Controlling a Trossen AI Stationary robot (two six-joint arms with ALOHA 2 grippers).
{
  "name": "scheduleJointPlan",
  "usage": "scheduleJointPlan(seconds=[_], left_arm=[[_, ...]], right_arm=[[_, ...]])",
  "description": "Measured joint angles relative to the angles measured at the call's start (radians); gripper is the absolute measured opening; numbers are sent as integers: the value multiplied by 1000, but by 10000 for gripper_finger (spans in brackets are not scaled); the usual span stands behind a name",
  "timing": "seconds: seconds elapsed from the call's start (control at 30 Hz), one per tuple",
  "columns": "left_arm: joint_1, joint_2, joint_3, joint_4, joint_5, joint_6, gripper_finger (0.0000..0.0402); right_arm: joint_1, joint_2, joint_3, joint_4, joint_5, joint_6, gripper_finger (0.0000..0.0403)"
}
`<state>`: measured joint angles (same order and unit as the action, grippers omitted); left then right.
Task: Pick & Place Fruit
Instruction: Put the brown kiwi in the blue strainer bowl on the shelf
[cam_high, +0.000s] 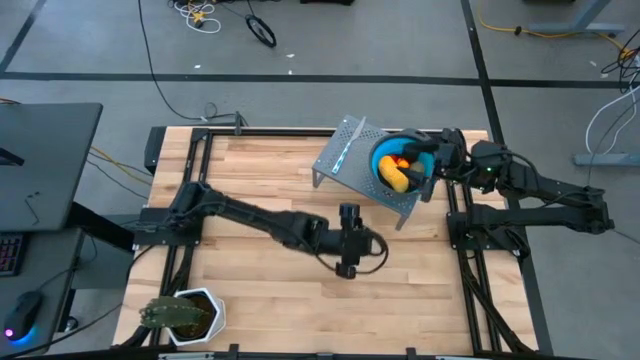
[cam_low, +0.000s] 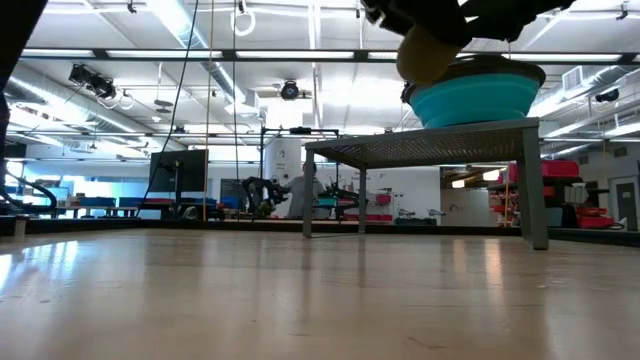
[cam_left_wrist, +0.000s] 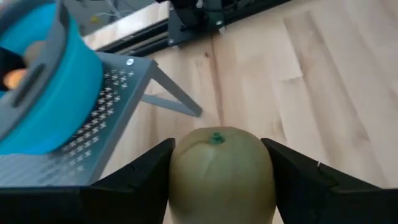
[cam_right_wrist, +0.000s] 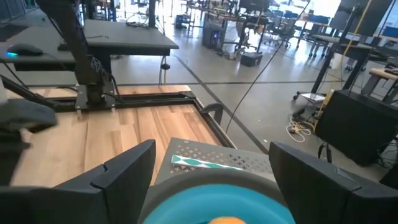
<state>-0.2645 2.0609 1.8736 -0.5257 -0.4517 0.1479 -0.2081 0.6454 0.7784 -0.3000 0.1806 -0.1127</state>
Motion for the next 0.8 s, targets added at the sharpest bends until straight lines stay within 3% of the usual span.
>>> scheduleJointPlan(seconds=[0.23,0.43,0.8], left_arm=[[89,0,-94,129,183,-28,237],[98,0,-157,287,215,-11,234],[141,-66,-161,455,380,46,233]], right_arm=[[0,-48,0,-41,13,0,325],[0,-57,0,-74,132,-5,325],[1,-52,0,-102,132,-27,325]])
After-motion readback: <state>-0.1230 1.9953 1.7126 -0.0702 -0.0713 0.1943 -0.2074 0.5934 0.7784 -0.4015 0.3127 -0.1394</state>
